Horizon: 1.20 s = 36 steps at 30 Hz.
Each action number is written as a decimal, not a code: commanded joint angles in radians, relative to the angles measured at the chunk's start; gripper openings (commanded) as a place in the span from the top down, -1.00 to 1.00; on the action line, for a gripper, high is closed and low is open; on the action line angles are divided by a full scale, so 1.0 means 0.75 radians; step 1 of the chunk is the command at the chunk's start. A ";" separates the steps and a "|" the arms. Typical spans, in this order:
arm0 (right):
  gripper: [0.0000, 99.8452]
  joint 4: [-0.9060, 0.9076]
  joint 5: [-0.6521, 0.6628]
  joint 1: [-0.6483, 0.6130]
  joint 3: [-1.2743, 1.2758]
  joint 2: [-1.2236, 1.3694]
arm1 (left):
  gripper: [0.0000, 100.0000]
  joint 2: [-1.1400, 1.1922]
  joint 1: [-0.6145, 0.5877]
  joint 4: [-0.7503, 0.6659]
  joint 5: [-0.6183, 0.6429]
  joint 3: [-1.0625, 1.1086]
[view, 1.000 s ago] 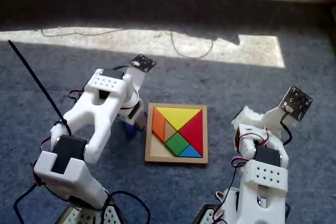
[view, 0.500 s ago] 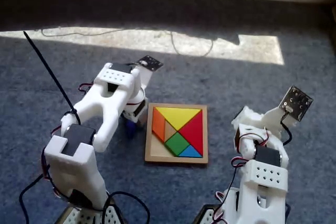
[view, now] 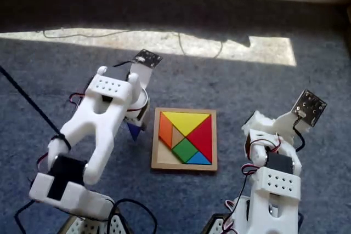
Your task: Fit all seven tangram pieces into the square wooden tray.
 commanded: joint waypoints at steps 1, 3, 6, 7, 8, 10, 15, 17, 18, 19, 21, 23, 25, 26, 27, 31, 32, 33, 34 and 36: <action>0.99 -0.038 0.018 -0.015 -0.005 -0.032 | 0.94 -0.218 0.087 -0.023 0.108 0.087; 0.99 -0.038 0.018 -0.015 -0.005 -0.032 | 0.94 -0.271 0.140 -0.047 0.166 0.136; 0.99 -0.038 0.018 -0.015 -0.005 -0.032 | 0.88 -0.281 0.253 -0.047 0.268 0.159; 0.99 -0.038 0.018 -0.015 -0.005 -0.032 | 0.84 -0.273 0.292 -0.047 0.321 0.161; 0.99 -0.038 0.018 -0.015 -0.005 -0.032 | 0.81 -0.263 0.332 -0.047 0.393 0.163; 0.99 -0.038 0.018 -0.015 -0.005 -0.032 | 0.79 -0.236 0.404 -0.047 0.550 0.163; 0.99 -0.038 0.018 -0.015 -0.005 -0.032 | 0.79 -0.179 0.510 -0.057 0.792 0.163; 0.99 -0.038 0.018 -0.015 -0.005 -0.032 | 0.79 -0.169 0.527 -0.059 0.872 0.159; 0.99 -0.038 0.018 -0.015 -0.005 -0.032 | 0.79 -0.169 0.527 -0.063 0.921 0.159; 0.99 -0.038 0.018 -0.015 -0.005 -0.032 | 0.79 -0.171 0.525 -0.074 0.970 0.163; 0.99 -0.038 0.018 -0.015 -0.005 -0.032 | 0.79 -0.169 0.519 -0.086 1.031 0.165; 0.99 -0.038 0.018 -0.015 -0.005 -0.032 | 0.78 -0.169 0.525 -0.078 1.025 0.165; 0.99 -0.038 0.018 -0.015 -0.005 -0.032 | 0.78 -0.169 0.525 -0.078 1.029 0.165; 0.99 -0.038 0.018 -0.015 -0.005 -0.032 | 0.78 -0.169 0.523 -0.078 1.029 0.165; 0.99 -0.038 0.018 -0.015 -0.005 -0.032 | 0.76 -0.169 0.519 -0.078 1.031 0.165; 0.99 -0.038 0.018 -0.015 -0.005 -0.032 | 0.50 -0.169 0.517 -0.078 1.084 0.165; 0.99 -0.038 0.018 -0.015 -0.005 -0.032 | 0.41 -0.169 0.517 -0.076 1.133 0.165; 0.99 -0.038 0.018 -0.015 -0.005 -0.032 | 0.33 -0.173 0.515 -0.070 1.170 0.165; 0.99 -0.038 0.018 -0.015 -0.005 -0.032 | 0.27 -0.181 0.515 -0.045 1.193 0.163; 0.99 -0.038 0.018 -0.015 -0.005 -0.032 | 0.19 -0.183 0.515 -0.010 1.217 0.152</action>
